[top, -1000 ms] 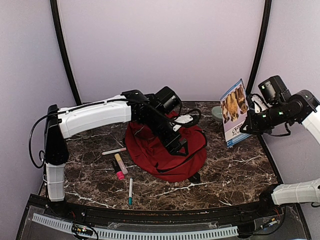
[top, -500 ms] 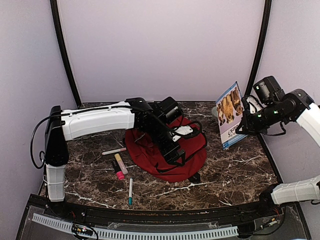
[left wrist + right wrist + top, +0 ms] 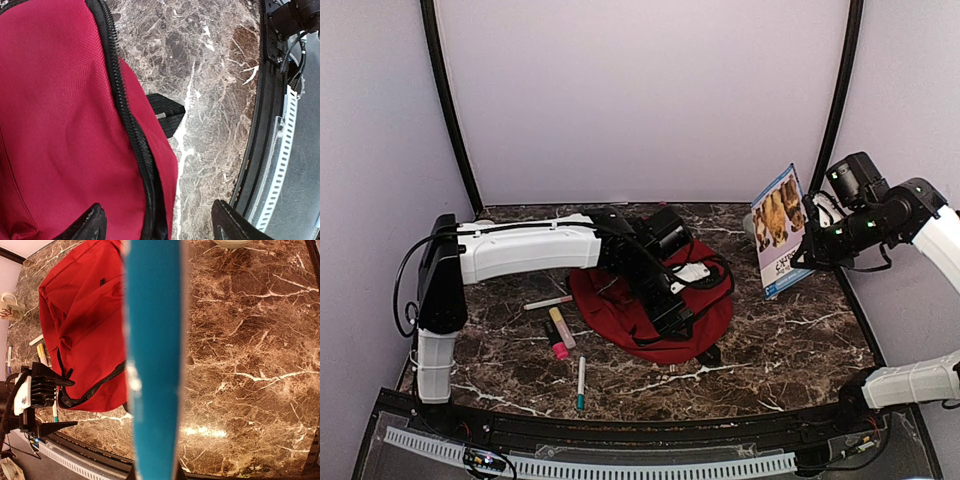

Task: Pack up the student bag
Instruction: Pick up the largest pocket of the bag from the student bag.

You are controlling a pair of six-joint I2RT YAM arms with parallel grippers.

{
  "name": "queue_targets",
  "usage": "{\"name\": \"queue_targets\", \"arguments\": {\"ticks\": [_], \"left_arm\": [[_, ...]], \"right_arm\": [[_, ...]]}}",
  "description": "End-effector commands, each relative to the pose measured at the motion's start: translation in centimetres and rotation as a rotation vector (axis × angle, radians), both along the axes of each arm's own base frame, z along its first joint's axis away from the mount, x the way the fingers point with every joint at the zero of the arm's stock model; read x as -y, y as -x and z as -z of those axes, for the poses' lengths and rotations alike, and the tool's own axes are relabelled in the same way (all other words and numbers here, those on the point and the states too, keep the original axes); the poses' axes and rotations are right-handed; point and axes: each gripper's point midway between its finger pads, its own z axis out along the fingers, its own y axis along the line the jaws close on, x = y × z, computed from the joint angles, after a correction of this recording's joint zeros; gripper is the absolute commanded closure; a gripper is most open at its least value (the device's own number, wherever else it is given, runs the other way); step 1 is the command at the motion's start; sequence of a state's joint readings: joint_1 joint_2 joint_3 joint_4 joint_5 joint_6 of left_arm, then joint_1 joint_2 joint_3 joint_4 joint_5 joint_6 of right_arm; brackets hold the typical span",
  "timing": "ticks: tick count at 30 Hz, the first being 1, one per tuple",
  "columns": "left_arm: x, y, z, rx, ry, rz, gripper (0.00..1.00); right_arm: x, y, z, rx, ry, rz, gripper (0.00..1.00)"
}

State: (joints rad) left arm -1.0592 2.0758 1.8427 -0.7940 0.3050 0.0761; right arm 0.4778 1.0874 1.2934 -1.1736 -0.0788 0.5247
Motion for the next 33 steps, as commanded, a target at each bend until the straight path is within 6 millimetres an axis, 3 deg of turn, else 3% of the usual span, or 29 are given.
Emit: {"name": "queue_targets", "arguments": {"ticks": [1,4,10,15,20,27,33], "left_arm": [[0.3,-0.3,1.0,0.021,-0.016,0.001,0.26],[0.7,-1.3,0.7,0.055,-0.013,-0.038,0.3],[1.9,-2.7,-2.1,0.116,0.05,-0.069,0.36],[1.8,-3.9,-2.5,0.148,0.058,-0.082,0.39],[1.7,-4.4,-0.7,0.15,0.026,-0.053,0.43],[2.9,-3.3,0.8,0.075,0.042,-0.011,0.44],[2.5,-3.3,3.9,0.07,-0.037,-0.021,0.52]], "right_arm": [[-0.5,-0.8,-1.5,0.069,-0.027,-0.011,1.0],[-0.5,-0.7,-1.4,0.066,-0.031,-0.012,1.0],[-0.5,-0.5,-1.6,0.071,-0.044,-0.01,1.0],[-0.7,-0.5,-2.0,0.084,-0.064,-0.006,1.0],[-0.9,-0.5,-2.0,0.086,-0.083,-0.004,1.0],[-0.9,-0.6,-2.3,0.089,-0.082,-0.006,1.0],[-0.9,-0.4,-2.4,0.081,-0.088,-0.005,1.0]]}}
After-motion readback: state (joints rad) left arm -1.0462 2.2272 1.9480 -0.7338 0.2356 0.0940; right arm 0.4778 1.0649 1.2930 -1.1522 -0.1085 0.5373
